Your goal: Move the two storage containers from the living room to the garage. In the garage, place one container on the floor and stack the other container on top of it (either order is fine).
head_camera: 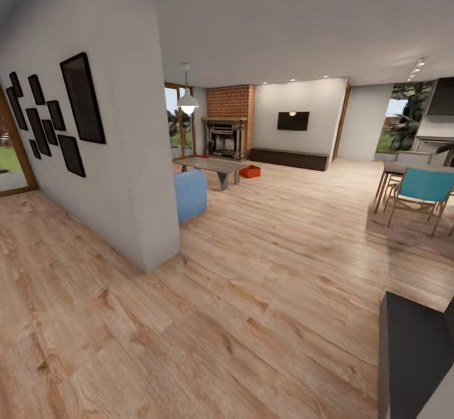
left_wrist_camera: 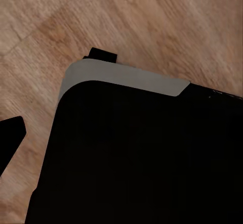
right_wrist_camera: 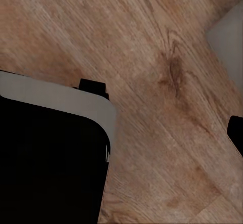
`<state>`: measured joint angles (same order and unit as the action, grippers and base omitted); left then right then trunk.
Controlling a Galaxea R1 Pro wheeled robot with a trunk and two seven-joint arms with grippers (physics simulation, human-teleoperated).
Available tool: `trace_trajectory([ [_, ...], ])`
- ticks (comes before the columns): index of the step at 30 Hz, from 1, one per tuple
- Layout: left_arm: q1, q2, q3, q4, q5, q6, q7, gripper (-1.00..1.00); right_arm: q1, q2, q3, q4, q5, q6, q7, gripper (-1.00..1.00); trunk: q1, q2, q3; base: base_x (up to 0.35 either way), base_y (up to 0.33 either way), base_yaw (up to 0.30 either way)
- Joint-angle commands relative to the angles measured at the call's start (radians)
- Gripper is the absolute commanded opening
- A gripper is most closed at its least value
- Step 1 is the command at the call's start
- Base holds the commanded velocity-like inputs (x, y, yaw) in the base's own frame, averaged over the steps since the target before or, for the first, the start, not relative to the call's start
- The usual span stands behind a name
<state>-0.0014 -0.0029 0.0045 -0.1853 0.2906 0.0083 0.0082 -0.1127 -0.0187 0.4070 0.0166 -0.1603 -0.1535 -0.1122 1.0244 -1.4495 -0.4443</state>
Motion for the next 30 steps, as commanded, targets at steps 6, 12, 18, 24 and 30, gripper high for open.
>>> trace_trajectory([
  [6,0.0,0.0,0.0,-0.001,0.007,0.004,0.001,1.0,-0.001,0.0,0.01,0.002,-0.01,-0.006,0.005,1.0,0.001,0.0,-0.001,0.327,0.166,-0.006],
  [12,0.0,0.0,0.0,0.0,0.007,0.005,0.001,1.0,-0.001,0.0,0.01,0.002,-0.007,-0.005,0.01,1.0,0.001,0.0,-0.001,0.323,0.174,-0.223],
  [18,0.0,0.0,0.0,-0.002,0.008,0.005,0.001,1.0,-0.001,0.0,0.016,0.002,-0.004,-0.005,0.011,1.0,0.001,0.0,-0.001,0.322,0.175,-0.284],
  [24,0.0,0.0,0.0,0.0,0.009,0.006,0.001,1.0,-0.001,0.0,0.021,0.002,-0.002,-0.005,0.011,1.0,0.001,0.0,-0.001,0.321,0.177,-0.293],
  [30,0.0,0.0,0.0,0.0,0.009,0.005,0.001,1.0,-0.001,0.0,0.022,0.002,0.0,-0.005,0.011,1.0,0.001,0.0,-0.001,0.321,0.177,-0.293],
])
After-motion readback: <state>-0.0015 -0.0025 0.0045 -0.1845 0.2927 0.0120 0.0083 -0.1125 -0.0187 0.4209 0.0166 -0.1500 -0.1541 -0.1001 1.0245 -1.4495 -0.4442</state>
